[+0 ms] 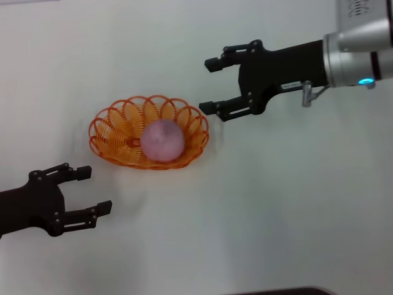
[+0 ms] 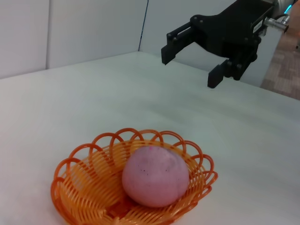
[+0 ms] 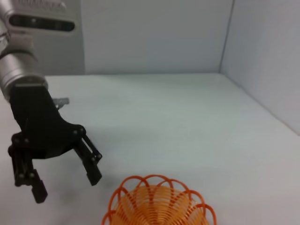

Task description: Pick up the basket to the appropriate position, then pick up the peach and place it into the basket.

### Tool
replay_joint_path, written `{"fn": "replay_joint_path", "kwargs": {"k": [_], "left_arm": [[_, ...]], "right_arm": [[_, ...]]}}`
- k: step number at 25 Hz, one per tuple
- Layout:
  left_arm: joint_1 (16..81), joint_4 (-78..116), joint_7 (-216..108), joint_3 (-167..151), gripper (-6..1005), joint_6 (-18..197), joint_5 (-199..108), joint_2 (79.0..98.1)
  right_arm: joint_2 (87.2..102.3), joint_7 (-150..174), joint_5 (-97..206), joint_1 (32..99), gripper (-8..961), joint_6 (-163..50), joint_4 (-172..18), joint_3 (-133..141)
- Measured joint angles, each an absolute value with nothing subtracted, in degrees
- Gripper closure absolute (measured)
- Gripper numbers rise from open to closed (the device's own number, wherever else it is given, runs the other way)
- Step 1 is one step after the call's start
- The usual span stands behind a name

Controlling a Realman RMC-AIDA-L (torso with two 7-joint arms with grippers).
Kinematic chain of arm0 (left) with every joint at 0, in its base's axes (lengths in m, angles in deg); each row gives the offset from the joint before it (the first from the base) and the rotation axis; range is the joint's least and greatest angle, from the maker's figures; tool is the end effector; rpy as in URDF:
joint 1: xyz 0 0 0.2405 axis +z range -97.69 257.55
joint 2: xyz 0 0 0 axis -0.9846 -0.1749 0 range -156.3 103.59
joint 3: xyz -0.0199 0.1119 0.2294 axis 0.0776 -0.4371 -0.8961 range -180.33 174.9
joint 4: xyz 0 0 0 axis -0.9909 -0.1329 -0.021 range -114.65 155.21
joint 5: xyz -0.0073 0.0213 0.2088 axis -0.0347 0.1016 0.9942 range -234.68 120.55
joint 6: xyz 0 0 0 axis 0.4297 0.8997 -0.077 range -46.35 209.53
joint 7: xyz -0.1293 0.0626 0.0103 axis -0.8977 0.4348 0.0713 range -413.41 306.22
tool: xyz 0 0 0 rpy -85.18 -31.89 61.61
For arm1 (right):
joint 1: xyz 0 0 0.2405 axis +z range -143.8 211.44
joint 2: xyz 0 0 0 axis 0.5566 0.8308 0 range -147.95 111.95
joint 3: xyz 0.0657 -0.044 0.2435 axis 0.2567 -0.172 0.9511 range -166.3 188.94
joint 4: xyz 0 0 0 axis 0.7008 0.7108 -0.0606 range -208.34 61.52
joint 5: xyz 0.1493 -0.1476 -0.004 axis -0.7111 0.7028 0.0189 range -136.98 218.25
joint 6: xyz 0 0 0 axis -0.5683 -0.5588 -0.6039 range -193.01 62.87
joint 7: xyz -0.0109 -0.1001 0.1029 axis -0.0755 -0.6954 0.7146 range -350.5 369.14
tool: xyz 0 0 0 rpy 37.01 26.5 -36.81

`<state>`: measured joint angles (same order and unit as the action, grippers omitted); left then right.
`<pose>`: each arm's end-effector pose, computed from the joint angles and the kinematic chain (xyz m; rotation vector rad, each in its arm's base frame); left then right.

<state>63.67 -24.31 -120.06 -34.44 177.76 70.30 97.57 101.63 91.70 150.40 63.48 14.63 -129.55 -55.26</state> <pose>-0.3267 0.2370 -0.0106 -2.7472 -0.6254 -0.5325 0.1961 0.3511 -0.0185 -2.8784 0.1147 0.3896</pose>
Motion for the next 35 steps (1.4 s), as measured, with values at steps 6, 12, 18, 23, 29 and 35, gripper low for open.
{"fn": "replay_joint_path", "kwargs": {"k": [6, 12, 18, 23, 29, 35], "left_arm": [[63.67, -24.47, -120.67, -34.44, 155, 177.93, 70.06, 97.57], [63.67, -24.29, -120.8, -34.44, 155, 178.01, 70.02, 97.57], [63.69, -24.15, -120.82, -34.44, 155, 178.16, 69.43, 97.58], [63.65, -24.05, -120.7, -34.44, 155, 178.26, 69.34, 97.57], [63.78, -23.96, -120.44, -34.44, 156, 178.28, 69.32, 97.57], [64.07, -22.94, -120.37, -34.44, 156, 177.92, 69.7, 97.65]], "right_arm": [[101.59, 91.4, 150.23, 62.44, 124, 16.5, -129.38, -53.81], [101.87, 87.56, 148.25, 59.18, 126, 21.79, -128.55, -50.16], [101.67, 79.23, 143.0, 53.91, 127, 25.61, -122.56, -47.52], [101.65, 75.26, 142.86, 52.84, 127, 25.99, -116.89, -46.64], [101.62, 68.66, 144.11, 52.71, 127, 25.05, -110.37, -46.71], [101.61, 65.48, 146.46, 52.19, 127, 21.55, -105.6, -46.54]]}}
